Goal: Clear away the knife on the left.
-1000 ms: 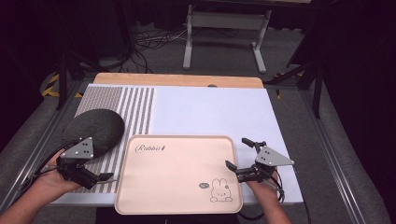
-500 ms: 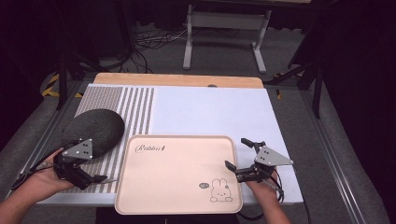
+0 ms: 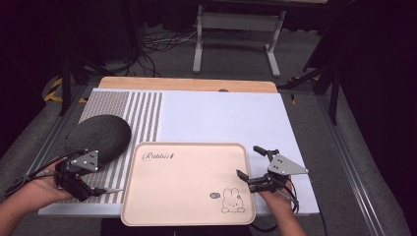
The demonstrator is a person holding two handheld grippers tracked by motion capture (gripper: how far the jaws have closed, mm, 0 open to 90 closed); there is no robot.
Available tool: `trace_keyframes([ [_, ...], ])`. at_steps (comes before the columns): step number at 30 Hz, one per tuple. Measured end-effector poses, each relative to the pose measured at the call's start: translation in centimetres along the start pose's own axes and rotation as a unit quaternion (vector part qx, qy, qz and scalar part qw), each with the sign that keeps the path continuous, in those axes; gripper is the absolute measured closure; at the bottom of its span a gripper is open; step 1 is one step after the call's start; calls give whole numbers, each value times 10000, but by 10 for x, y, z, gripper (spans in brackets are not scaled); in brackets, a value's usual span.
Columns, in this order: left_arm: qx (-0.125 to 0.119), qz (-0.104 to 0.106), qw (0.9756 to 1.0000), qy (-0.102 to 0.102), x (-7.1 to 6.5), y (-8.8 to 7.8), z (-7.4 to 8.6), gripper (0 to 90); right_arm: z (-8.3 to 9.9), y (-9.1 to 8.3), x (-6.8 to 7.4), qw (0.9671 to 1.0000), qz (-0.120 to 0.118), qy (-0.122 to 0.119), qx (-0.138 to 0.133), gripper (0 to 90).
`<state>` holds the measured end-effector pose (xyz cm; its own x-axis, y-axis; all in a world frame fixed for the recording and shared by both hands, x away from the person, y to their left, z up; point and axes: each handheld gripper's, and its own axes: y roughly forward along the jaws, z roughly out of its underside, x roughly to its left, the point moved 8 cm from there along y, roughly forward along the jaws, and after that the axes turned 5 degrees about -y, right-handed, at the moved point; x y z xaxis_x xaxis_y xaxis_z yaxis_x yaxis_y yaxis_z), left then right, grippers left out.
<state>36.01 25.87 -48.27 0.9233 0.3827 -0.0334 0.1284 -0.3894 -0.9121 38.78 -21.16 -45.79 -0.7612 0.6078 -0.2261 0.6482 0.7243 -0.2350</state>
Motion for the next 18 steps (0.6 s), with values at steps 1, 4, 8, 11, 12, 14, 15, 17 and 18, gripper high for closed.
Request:
trace_keyframes([
  [1,27,40,10000,-36,0,0,1,186,0,1,0,10000,4,4,-3,27],
  [4,172,170,9997,15,0,2,5,238,0,2,1,10000,-11,-23,-11,28],
  [8,521,119,9984,175,2,3,12,249,0,2,1,10000,-19,-15,0,28],
  [11,705,116,9971,249,2,3,17,248,0,2,1,10000,-23,-23,-1,28],
  [12,771,113,9965,299,3,3,19,248,0,2,1,10000,-27,-23,1,28],
  [14,883,99,9954,359,3,3,22,249,1,2,1,10000,-37,-23,3,28],
  [15,883,99,9954,359,3,3,22,251,1,2,1,10000,-37,-23,3,28],
  [17,1000,62,9939,457,4,2,26,258,0,2,1,10000,-42,-30,-8,28],
  [18,1092,7,9926,536,5,2,29,262,0,2,2,10000,-46,-31,-6,28],
])
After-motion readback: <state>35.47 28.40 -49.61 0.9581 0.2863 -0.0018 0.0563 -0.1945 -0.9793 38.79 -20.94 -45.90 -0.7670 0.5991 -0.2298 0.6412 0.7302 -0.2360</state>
